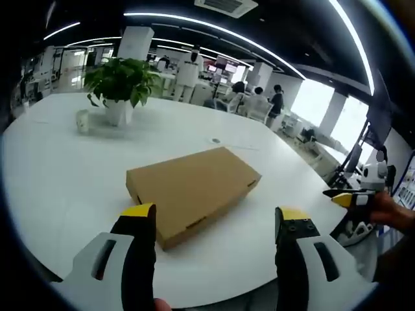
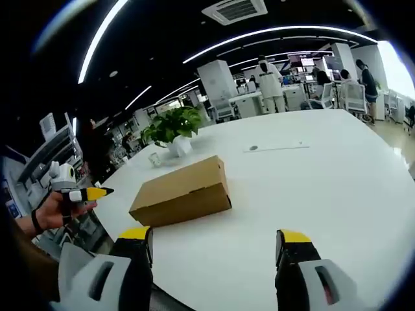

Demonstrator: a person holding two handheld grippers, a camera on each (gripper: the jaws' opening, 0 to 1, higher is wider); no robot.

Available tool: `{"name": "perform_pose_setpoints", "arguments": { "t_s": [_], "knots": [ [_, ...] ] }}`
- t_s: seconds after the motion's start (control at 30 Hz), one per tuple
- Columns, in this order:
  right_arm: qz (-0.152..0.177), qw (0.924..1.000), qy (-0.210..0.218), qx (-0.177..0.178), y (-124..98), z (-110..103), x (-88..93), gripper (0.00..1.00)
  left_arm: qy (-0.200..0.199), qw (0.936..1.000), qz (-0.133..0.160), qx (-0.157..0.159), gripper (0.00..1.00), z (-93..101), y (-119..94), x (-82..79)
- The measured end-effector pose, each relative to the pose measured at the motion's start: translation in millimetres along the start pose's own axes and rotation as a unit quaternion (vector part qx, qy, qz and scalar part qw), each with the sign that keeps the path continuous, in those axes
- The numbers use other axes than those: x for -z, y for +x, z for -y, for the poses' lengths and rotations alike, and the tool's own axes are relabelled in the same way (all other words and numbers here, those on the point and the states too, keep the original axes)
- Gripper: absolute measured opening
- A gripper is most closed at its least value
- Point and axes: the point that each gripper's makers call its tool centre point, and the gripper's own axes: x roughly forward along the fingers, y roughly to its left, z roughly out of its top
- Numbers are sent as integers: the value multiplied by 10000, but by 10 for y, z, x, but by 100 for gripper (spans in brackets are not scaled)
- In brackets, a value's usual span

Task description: Operate the shoe box by opening the lid, removing the specified soft item, and placing it in the target area until the item is outside and the box remains undamaged.

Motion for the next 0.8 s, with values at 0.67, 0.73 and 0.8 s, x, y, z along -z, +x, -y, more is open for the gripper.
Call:
{"name": "perform_pose_setpoints", "arguments": {
  "t_s": [0.67, 0.73, 0.8],
  "knots": [
    [-74, 10000, -21, -9, 7, -11, 7, 76, 41, 9999, -93, 95, 74, 40, 58, 38],
    [-85, 10000, -32, -16, 12, -17, 6, 76, 30, 9999, -89, 101, 74, 42, 58, 37],
    [-98, 9999, -50, -31, 17, -28, 6, 76, 50, 9999, -94, 92, 74, 32, 56, 40]
  ]
}}
